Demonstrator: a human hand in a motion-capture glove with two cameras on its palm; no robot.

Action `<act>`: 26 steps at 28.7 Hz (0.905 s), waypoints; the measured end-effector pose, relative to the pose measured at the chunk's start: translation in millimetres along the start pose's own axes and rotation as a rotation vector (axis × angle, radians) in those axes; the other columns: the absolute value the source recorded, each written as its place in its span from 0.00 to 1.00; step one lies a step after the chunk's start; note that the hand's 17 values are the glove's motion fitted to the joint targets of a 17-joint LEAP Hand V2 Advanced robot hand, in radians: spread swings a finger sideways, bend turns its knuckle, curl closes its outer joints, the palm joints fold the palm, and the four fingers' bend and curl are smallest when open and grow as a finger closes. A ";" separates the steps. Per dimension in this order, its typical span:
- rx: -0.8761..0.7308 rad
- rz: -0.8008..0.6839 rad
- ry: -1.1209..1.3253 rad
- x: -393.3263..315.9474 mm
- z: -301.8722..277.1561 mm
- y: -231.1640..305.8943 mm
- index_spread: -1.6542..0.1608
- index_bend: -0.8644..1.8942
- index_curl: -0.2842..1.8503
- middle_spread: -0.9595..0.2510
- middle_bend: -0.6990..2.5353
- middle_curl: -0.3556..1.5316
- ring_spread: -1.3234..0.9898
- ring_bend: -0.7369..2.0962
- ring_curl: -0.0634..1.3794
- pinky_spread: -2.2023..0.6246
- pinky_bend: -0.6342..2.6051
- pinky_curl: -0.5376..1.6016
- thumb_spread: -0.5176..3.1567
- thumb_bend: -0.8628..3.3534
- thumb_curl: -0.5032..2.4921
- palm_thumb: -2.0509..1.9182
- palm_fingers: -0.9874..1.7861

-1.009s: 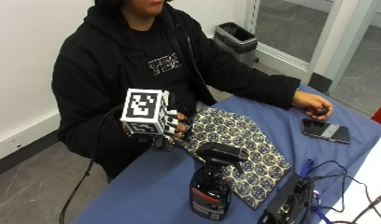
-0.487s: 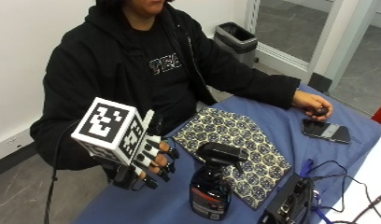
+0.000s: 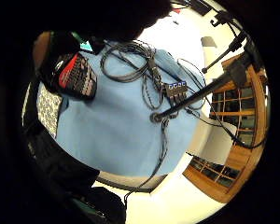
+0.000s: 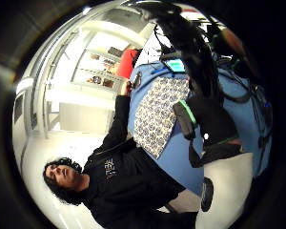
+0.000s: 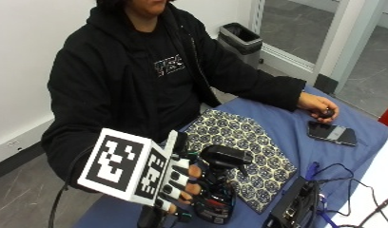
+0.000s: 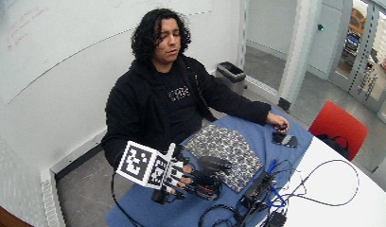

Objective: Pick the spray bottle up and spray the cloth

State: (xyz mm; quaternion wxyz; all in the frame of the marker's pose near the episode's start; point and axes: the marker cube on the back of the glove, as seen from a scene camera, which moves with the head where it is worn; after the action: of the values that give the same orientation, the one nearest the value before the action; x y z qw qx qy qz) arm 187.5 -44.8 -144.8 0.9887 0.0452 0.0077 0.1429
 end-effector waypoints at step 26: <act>0.254 -0.019 -0.959 -39.7 66.3 -62.6 0.79 0.38 0.29 0.74 0.36 0.42 0.52 0.40 0.31 0.78 0.24 0.39 0.43 0.24 0.29 0.73 0.79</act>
State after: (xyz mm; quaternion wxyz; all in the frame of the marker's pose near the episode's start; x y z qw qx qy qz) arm 168.9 -121.6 -84.4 0.8690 0.2257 -0.4301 0.0947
